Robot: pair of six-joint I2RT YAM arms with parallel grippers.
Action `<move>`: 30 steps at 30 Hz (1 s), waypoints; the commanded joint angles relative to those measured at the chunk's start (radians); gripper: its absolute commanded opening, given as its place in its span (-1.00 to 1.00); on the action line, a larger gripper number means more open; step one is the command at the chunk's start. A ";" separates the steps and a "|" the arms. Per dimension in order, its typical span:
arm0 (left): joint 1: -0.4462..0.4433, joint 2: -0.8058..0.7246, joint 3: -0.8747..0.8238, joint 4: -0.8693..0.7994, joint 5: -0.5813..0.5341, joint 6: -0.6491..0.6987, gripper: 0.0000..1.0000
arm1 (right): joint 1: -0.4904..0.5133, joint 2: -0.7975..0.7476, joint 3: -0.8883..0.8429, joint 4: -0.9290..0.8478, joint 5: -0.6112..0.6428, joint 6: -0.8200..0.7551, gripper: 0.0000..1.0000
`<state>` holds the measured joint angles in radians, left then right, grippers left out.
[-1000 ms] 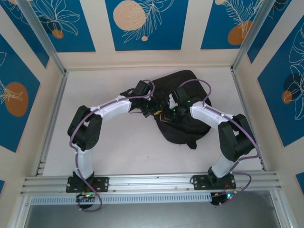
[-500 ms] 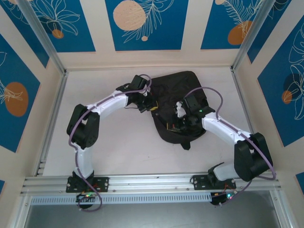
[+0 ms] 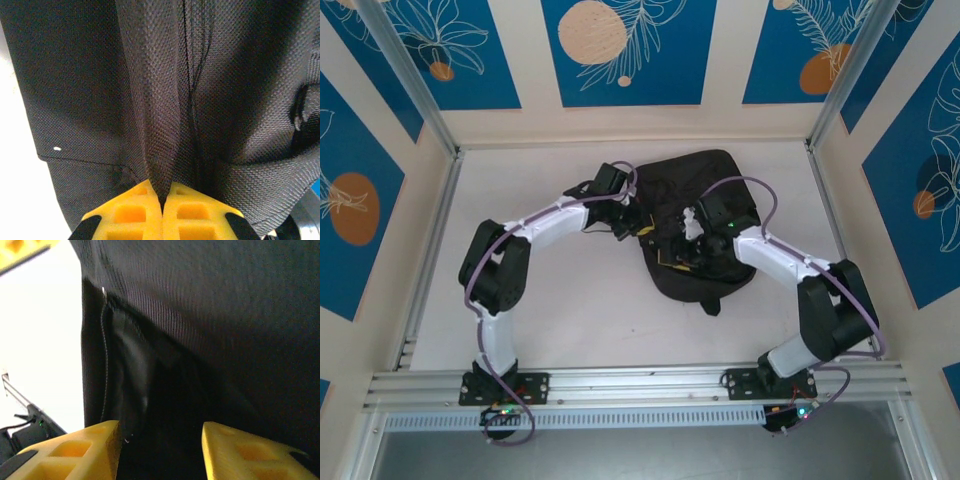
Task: Pack the student bag
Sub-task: Zip the student bag at the center of the table.
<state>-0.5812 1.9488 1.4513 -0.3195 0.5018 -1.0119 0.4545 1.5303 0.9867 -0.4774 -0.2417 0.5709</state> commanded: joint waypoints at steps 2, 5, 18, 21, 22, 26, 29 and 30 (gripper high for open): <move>-0.022 -0.050 -0.047 0.030 0.073 -0.060 -1.00 | 0.002 0.100 0.107 0.057 0.002 -0.024 -0.06; -0.030 -0.043 -0.052 0.050 0.078 -0.080 -1.00 | 0.017 0.164 0.160 0.070 -0.030 -0.015 -0.13; -0.038 0.004 -0.019 0.047 0.076 -0.076 -1.00 | -0.016 0.269 0.159 0.135 -0.115 0.033 -0.94; -0.028 0.015 0.015 -0.048 0.022 0.001 -1.00 | -0.017 0.211 0.135 0.135 -0.128 0.010 -1.00; -0.022 0.020 0.026 -0.074 0.008 0.023 -1.00 | -0.018 0.186 0.125 0.130 -0.125 0.001 -1.00; 0.007 0.032 0.050 -0.137 -0.050 0.076 -1.00 | -0.024 0.100 0.102 0.059 -0.103 -0.033 -1.00; 0.023 0.040 0.064 -0.153 -0.079 0.094 -1.00 | -0.023 0.043 0.084 0.001 -0.094 -0.056 -1.00; 0.027 0.042 0.070 -0.157 -0.086 0.099 -1.00 | -0.021 0.022 0.070 -0.015 -0.087 -0.058 -1.00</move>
<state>-0.5697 1.9575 1.4998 -0.3683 0.4435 -0.9672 0.4343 1.6180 1.0836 -0.4122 -0.3202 0.5507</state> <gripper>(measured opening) 0.040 0.048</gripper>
